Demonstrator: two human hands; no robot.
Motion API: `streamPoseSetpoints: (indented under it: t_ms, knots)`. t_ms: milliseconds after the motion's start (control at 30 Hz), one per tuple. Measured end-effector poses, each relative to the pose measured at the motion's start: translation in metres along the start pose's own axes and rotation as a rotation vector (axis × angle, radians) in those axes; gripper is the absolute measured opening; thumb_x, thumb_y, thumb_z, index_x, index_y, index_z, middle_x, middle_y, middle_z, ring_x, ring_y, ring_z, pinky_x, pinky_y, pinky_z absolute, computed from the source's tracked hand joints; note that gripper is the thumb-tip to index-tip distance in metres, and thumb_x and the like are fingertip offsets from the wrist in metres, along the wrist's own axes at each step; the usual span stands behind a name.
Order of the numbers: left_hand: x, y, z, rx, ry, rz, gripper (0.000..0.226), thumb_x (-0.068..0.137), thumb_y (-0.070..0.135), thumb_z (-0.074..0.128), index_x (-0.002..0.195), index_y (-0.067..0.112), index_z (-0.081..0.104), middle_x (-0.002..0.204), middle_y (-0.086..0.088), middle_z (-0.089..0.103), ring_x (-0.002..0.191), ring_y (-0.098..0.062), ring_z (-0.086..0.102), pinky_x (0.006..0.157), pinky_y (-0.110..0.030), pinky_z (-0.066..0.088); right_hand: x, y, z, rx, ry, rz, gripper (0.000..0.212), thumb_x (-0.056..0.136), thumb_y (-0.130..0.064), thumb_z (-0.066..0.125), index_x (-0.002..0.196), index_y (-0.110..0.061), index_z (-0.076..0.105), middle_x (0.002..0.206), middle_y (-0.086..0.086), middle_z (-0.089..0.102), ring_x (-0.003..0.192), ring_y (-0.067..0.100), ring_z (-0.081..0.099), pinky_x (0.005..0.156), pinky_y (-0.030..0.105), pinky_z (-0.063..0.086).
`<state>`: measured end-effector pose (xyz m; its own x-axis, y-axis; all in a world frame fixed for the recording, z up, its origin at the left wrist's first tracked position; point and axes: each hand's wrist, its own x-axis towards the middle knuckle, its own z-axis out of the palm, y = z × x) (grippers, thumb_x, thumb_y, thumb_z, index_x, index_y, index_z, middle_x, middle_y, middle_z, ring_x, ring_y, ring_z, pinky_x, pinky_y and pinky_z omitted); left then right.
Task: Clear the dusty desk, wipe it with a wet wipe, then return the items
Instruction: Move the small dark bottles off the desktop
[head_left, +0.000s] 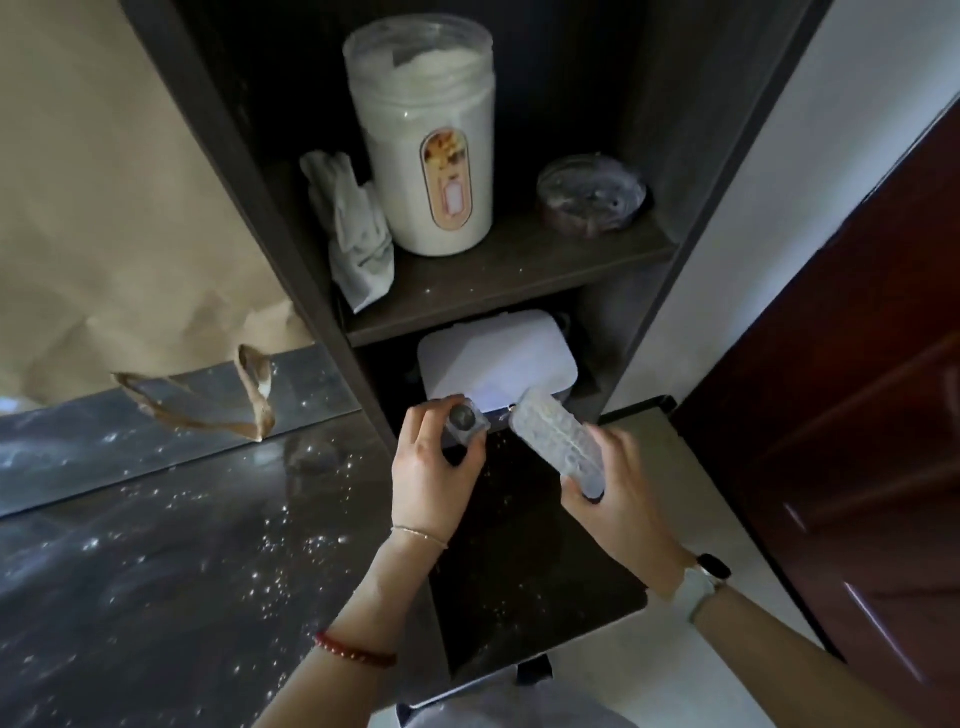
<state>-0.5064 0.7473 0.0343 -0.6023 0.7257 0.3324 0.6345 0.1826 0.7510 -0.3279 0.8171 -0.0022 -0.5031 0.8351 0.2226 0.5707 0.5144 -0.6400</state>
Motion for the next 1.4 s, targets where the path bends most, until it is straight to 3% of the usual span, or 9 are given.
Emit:
streamPoseSetpoints:
  t_ms: [133,333,533,667,800,933,1133,1267,1400]
  knots:
    - [0.039,0.009,0.019,0.072,-0.098,-0.052,0.035,0.076,0.014,0.071,0.109,0.009,0.062,0.106,-0.011,0.060,0.096,-0.028,0.058,0.081,-0.030,0.043,0.034,-0.015,-0.002,-0.045,0.083,0.056,0.056,0.079,-0.022,0.068,0.127,-0.003,0.045,0.117,0.010,0.045,0.089,0.015,0.052,0.067,0.016,0.042]
    - [0.058,0.009,0.048,0.138,-0.227,-0.191,0.038,0.083,0.019,0.062,0.120,0.013,0.054,0.120,-0.008,0.058,0.113,-0.026,0.051,0.092,-0.033,0.041,0.077,-0.021,0.013,-0.139,0.187,0.117,0.036,0.081,-0.024,0.067,0.106,-0.001,0.053,0.107,0.019,0.052,0.084,0.029,0.058,0.059,0.027,0.046]
    - [0.072,0.013,0.058,0.223,-0.263,-0.224,0.047,0.086,0.029,0.059,0.131,0.022,0.046,0.122,-0.014,0.053,0.113,-0.029,0.051,0.093,-0.035,0.040,0.086,-0.016,0.027,-0.158,0.130,0.059,0.040,0.084,-0.020,0.064,0.115,0.002,0.053,0.127,0.024,0.045,0.113,0.036,0.048,0.084,0.041,0.051]
    - [0.073,0.014,0.059,0.285,-0.311,-0.215,0.051,0.089,0.031,0.054,0.137,0.023,0.038,0.123,-0.015,0.052,0.118,-0.028,0.047,0.093,-0.036,0.038,0.066,0.000,0.028,-0.210,0.054,-0.093,0.043,0.089,-0.026,0.050,0.128,-0.007,0.047,0.134,0.017,0.040,0.122,0.030,0.043,0.090,0.037,0.049]
    - [0.075,0.017,0.063,0.273,-0.318,-0.235,0.052,0.089,0.027,0.055,0.138,0.023,0.037,0.122,-0.019,0.051,0.109,-0.034,0.053,0.092,-0.037,0.040,0.072,0.009,0.023,-0.309,0.045,-0.145,0.046,0.078,-0.004,0.069,0.121,-0.009,0.055,0.123,0.017,0.053,0.108,0.032,0.056,0.070,0.037,0.058]
    - [0.082,0.016,0.072,0.293,-0.350,-0.271,0.050,0.089,0.030,0.055,0.136,0.025,0.039,0.121,-0.019,0.050,0.104,-0.037,0.054,0.090,-0.037,0.041,0.090,0.005,0.019,-0.368,0.025,-0.128,0.054,0.067,-0.001,0.078,0.116,-0.011,0.059,0.115,0.015,0.059,0.100,0.031,0.061,0.066,0.037,0.057]
    - [0.066,0.016,0.069,0.420,-0.326,-0.121,0.065,0.088,0.025,0.055,0.143,0.021,0.021,0.149,-0.006,0.029,0.133,-0.027,0.026,0.101,-0.040,0.028,0.080,0.005,0.012,-0.316,0.008,-0.178,0.037,0.089,-0.021,0.046,0.125,-0.011,0.051,0.129,0.013,0.051,0.124,0.032,0.043,0.098,0.049,0.043]
    - [0.009,0.005,0.044,0.478,-0.102,0.070,0.064,0.078,0.027,0.067,0.134,0.019,0.038,0.138,-0.013,0.046,0.123,-0.032,0.045,0.094,-0.047,0.041,0.038,0.007,0.017,-0.180,0.015,-0.235,0.044,0.090,-0.023,0.035,0.131,-0.009,0.043,0.137,0.010,0.046,0.133,0.023,0.031,0.109,0.046,0.029]
    - [-0.067,-0.036,0.005,0.643,-0.113,-0.104,0.052,0.081,0.040,0.042,0.129,0.020,0.044,0.134,-0.010,0.050,0.124,-0.028,0.041,0.099,-0.052,0.036,-0.022,0.007,0.050,-0.187,-0.152,-0.258,0.046,0.090,-0.027,0.033,0.134,-0.014,0.038,0.139,0.008,0.046,0.133,0.022,0.028,0.109,0.048,0.026]
